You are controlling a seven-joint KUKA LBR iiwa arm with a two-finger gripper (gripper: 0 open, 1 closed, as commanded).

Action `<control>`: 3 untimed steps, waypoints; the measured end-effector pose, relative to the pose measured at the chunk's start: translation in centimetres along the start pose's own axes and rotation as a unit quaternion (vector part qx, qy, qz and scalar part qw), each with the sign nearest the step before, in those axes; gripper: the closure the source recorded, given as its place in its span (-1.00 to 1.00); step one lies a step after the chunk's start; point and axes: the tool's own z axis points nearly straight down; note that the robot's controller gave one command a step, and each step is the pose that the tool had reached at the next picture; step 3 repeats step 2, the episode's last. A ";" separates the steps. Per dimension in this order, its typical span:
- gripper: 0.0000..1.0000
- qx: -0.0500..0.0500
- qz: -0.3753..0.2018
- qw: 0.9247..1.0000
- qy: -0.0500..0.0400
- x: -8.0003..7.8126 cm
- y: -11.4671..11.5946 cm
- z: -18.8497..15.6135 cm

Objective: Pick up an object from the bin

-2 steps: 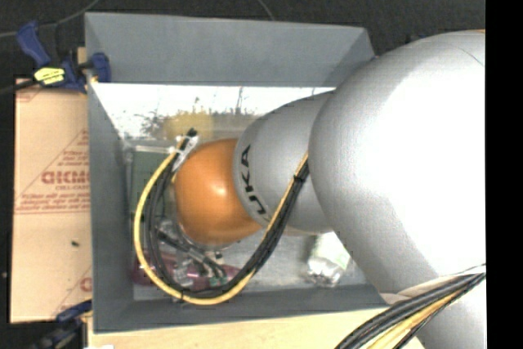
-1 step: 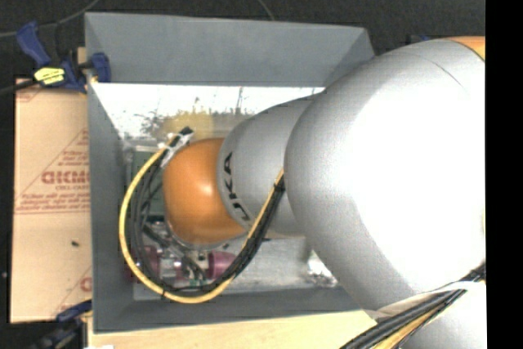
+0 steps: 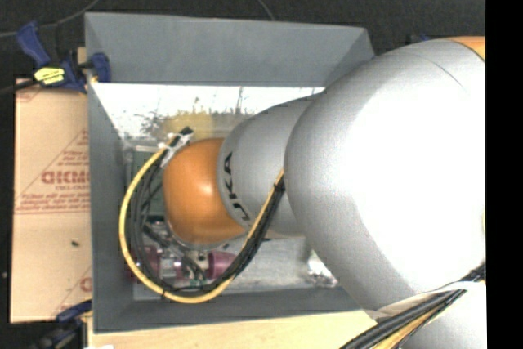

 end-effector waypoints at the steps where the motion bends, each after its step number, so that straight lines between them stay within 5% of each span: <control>1: 1.00 0.000 0.000 1.000 0.000 0.0 0.0 -0.2; 3: 1.00 0.000 0.000 1.000 0.002 0.2 0.0 -1.8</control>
Offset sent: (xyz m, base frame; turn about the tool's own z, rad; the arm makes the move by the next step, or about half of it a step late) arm 0.0000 0.0001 0.0572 0.0000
